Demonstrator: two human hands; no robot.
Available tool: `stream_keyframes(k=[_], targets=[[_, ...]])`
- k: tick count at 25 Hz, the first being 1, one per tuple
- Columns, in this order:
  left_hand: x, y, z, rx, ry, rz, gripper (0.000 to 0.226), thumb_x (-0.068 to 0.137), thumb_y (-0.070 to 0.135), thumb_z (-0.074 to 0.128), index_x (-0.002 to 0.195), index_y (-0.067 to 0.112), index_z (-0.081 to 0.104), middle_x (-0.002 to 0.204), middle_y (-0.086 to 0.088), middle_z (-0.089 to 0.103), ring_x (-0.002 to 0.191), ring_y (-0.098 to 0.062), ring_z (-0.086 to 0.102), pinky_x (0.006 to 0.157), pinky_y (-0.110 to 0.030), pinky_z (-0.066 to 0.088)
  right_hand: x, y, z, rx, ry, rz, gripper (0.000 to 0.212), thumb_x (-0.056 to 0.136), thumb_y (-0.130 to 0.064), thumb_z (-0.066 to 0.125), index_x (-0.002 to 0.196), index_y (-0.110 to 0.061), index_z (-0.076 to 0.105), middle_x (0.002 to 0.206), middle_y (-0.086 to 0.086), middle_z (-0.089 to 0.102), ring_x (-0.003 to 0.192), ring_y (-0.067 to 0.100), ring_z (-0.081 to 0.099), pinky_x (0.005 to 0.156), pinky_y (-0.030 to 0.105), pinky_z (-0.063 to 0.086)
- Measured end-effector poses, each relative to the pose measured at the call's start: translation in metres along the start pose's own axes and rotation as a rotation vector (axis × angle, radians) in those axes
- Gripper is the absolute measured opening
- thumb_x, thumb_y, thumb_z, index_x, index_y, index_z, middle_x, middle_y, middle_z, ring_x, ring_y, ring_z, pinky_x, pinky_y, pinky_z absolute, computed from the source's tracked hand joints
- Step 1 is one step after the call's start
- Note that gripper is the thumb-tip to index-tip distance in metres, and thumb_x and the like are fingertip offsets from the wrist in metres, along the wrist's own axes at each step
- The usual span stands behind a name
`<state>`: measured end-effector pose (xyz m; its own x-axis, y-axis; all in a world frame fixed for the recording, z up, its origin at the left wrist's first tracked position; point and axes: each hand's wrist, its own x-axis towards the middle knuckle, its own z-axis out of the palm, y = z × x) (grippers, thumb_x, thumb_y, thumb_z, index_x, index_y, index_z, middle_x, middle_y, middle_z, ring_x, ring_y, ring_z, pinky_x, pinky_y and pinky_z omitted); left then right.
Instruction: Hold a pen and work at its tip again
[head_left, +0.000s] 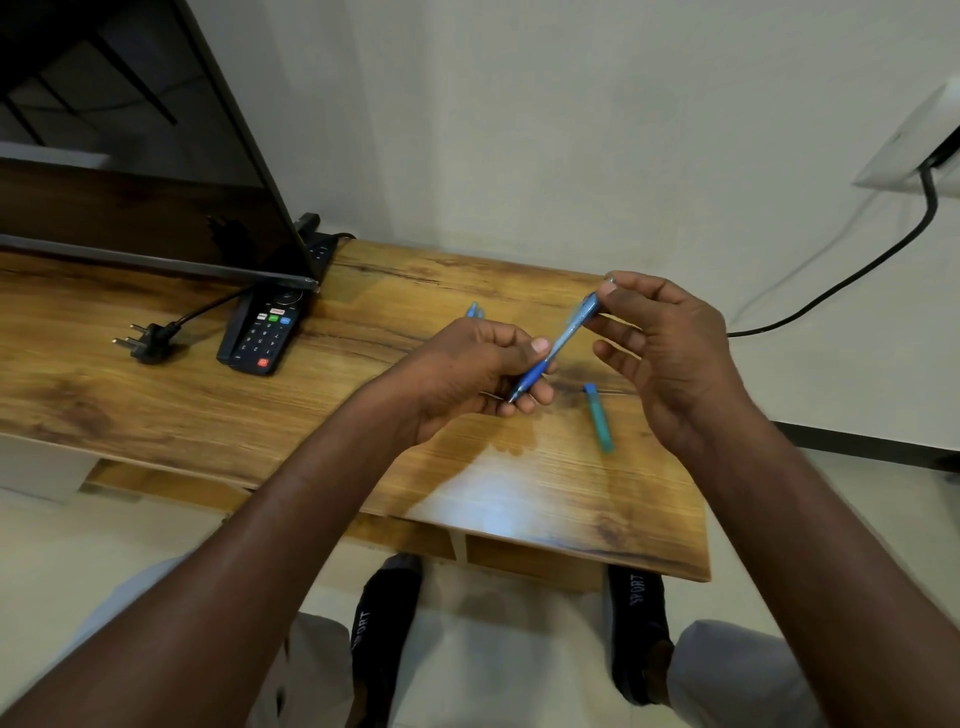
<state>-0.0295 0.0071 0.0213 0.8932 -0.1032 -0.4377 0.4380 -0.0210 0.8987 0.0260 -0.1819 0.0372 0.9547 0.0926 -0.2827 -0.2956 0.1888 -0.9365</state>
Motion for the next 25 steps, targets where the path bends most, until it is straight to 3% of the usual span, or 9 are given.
stream_keyframes(k=[4,7,10,15,18,25], targets=[[0.003,-0.001,0.005,-0.079,0.016,0.007,0.035,0.105,0.026,0.063,0.120,-0.006,0.068,0.083,-0.012,0.072,0.066,-0.015,0.064,0.065,-0.026,0.052,-0.002,0.002,0.004,0.057,-0.176,0.176,0.023,0.106,-0.036,0.059,0.110,-0.020,0.075,0.102,-0.001,0.079,0.100,0.016,0.073,0.085,0.035,0.051],[0.003,-0.003,0.005,-0.078,-0.016,-0.018,0.041,0.102,0.028,0.066,0.124,-0.006,0.066,0.092,-0.014,0.077,0.075,-0.018,0.069,0.070,-0.027,0.055,-0.003,0.005,0.006,0.092,-0.250,0.159,0.027,0.109,-0.046,0.049,0.106,-0.025,0.066,0.098,-0.001,0.078,0.105,0.019,0.075,0.093,0.042,0.054],[0.000,-0.003,0.003,-0.019,-0.060,-0.026,0.030,0.097,0.019,0.073,0.120,0.000,0.070,0.103,-0.018,0.079,0.086,-0.021,0.072,0.075,-0.029,0.057,0.000,0.004,0.005,0.217,-0.284,0.105,0.029,0.111,-0.048,0.043,0.100,-0.026,0.058,0.079,-0.005,0.062,0.092,0.017,0.072,0.085,0.042,0.053],[0.000,-0.001,0.003,0.003,-0.078,-0.040,0.029,0.099,0.016,0.071,0.123,-0.001,0.069,0.107,-0.018,0.080,0.094,-0.026,0.075,0.081,-0.031,0.059,0.005,0.005,-0.001,0.574,-0.368,0.226,0.051,0.104,-0.066,0.038,0.086,-0.021,0.054,0.073,-0.003,0.037,0.065,0.014,0.042,0.078,0.039,0.044],[0.002,-0.002,0.000,-0.018,-0.036,-0.113,0.027,0.107,0.019,0.058,0.123,0.001,0.069,0.107,-0.019,0.080,0.098,-0.029,0.077,0.086,-0.035,0.060,0.006,0.004,-0.007,0.678,-0.352,0.219,0.045,0.101,-0.058,0.044,0.076,-0.021,0.050,0.072,-0.005,0.030,0.063,0.014,0.033,0.072,0.036,0.040],[0.003,0.000,0.002,-0.113,-0.017,-0.222,0.034,0.111,0.024,0.048,0.124,0.001,0.069,0.110,-0.019,0.079,0.111,-0.033,0.076,0.092,-0.038,0.059,0.007,0.002,-0.007,0.675,-0.362,0.165,0.038,0.103,-0.051,0.041,0.085,-0.021,0.055,0.072,-0.005,0.028,0.063,0.013,0.030,0.068,0.034,0.037]])
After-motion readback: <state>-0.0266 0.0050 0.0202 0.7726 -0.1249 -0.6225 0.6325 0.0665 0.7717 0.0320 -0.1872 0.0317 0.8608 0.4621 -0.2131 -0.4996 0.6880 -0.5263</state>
